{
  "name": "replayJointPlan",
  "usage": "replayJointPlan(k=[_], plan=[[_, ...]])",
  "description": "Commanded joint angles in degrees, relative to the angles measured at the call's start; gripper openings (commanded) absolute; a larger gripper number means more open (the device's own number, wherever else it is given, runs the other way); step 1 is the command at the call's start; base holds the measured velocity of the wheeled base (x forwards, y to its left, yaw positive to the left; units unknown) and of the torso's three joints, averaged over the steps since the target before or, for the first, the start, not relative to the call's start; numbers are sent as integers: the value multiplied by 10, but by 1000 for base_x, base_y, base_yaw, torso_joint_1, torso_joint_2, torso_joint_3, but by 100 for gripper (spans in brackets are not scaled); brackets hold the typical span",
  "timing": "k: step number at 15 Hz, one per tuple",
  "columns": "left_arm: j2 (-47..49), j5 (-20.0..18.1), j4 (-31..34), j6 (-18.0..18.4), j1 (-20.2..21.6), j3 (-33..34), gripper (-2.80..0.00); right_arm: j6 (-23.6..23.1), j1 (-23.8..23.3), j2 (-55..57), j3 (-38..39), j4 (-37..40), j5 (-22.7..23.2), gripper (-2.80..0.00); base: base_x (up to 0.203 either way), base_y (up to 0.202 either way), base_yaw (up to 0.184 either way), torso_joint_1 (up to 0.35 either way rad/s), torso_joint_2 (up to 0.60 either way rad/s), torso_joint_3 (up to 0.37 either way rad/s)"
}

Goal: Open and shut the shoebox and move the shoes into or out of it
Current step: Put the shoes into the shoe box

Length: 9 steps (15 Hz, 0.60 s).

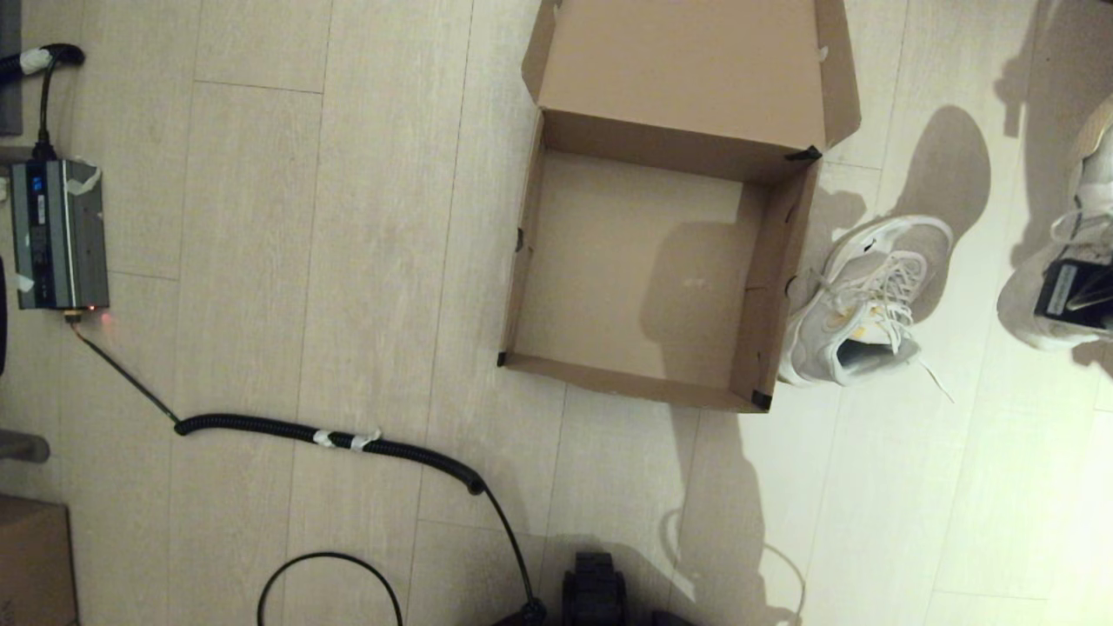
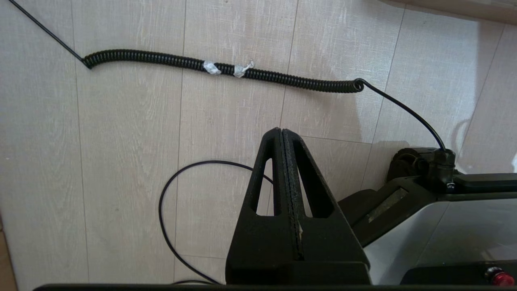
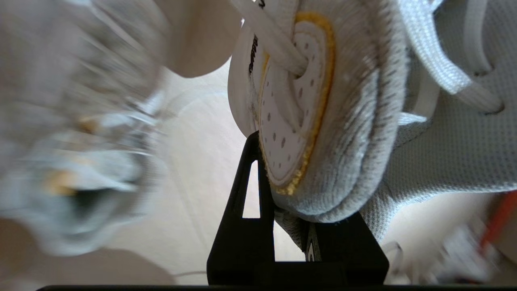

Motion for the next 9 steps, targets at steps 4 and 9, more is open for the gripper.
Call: replayJointPlan(k=[4,9], plan=[[-1,0,0,0,0,0,-280,2,37,-114,-77,140,98,-280,0,0,0,0,0,0],[-1,0,0,0,0,0,-280,51,110,-175,-143,274,201,-280,0,0,0,0,0,0]])
